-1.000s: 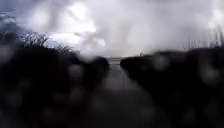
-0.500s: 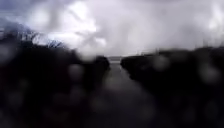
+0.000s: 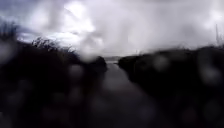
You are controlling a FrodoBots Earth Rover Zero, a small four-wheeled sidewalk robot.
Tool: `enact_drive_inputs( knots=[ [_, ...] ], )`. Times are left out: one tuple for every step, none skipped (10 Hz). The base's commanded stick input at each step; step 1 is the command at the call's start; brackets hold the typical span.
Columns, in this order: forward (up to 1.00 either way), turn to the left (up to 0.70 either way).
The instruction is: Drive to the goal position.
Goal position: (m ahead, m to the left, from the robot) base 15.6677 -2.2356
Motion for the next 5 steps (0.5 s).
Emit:
enact_drive_inputs(
  knots=[
    [0.70,0.00],
    [0.70,0.00],
    [0.70,0.00],
    [0.70,0.00],
    [0.70,0.00]
  ],
)
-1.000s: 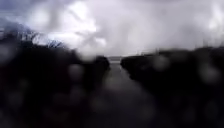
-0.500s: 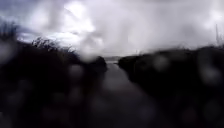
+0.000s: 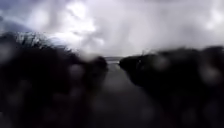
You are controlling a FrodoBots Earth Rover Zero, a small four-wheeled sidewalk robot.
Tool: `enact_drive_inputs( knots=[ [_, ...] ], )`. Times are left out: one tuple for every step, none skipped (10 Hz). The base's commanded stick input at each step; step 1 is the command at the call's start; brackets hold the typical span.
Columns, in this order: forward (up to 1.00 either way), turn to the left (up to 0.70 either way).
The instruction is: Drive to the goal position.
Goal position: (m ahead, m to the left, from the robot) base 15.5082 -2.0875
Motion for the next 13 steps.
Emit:
enact_drive_inputs(
  knots=[
    [0.70,0.00],
    [0.70,0.00],
    [0.70,0.00],
    [0.70,-0.06],
    [0.70,-0.22],
    [0.70,-0.35],
    [0.70,-0.35],
    [0.70,0.00],
    [0.70,0.00],
    [0.70,0.00],
    [0.70,0.00],
    [0.70,0.00],
    [0.70,0.00]
  ],
)
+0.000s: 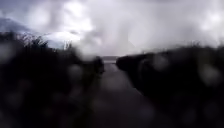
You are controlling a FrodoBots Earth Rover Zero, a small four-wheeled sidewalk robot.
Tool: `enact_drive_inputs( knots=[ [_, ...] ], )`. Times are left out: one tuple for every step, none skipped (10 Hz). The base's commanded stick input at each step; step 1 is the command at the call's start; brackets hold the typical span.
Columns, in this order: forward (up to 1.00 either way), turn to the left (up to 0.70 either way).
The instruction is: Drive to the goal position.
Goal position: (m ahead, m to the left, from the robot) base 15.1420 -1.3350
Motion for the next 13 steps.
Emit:
enact_drive_inputs(
  knots=[
    [0.70,0.00],
    [0.70,0.00],
    [0.70,0.00],
    [0.70,0.00],
    [0.70,0.00],
    [0.70,0.00],
    [0.70,0.00],
    [0.70,0.00],
    [0.70,0.00],
    [0.70,0.00],
    [0.70,0.00],
    [0.70,0.00],
    [0.70,-0.16]
  ],
)
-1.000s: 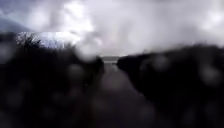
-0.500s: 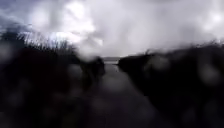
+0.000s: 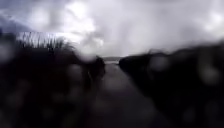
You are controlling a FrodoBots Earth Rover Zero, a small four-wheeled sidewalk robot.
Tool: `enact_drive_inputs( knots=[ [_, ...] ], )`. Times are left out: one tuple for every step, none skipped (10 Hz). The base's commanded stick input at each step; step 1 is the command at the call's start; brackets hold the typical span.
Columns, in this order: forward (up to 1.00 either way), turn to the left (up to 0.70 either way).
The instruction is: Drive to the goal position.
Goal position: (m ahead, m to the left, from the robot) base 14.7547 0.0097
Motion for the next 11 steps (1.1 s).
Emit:
enact_drive_inputs(
  knots=[
    [0.70,-0.32],
    [0.70,-0.21],
    [0.70,-0.04],
    [0.70,0.00],
    [0.70,0.00],
    [0.70,0.00],
    [0.70,0.00],
    [0.70,0.00],
    [0.70,0.00],
    [0.70,0.00],
    [0.70,0.00]
  ],
)
